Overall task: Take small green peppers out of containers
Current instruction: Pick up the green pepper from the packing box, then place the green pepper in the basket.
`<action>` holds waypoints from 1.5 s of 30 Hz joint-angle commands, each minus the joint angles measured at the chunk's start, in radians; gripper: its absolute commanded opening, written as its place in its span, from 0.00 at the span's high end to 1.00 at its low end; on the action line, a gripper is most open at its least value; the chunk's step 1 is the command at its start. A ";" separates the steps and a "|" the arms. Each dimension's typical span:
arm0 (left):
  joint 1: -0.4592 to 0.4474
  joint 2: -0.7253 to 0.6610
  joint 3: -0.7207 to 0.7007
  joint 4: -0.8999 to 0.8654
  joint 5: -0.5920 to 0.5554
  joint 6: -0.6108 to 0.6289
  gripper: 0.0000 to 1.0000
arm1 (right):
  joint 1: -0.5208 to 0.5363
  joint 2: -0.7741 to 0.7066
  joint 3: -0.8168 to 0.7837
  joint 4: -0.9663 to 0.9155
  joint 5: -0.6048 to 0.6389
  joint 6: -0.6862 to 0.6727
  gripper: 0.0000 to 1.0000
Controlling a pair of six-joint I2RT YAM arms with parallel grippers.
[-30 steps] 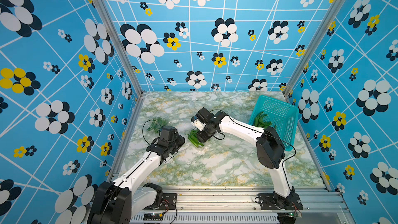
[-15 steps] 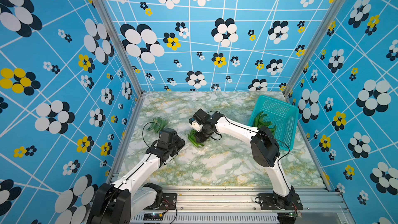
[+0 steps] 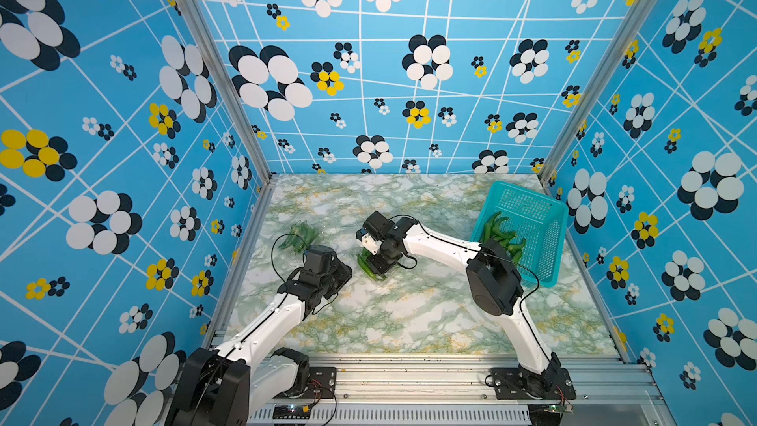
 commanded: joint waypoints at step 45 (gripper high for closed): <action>-0.368 0.627 0.783 -0.029 0.048 0.188 0.66 | -0.612 -0.712 -0.451 0.092 0.224 0.146 0.98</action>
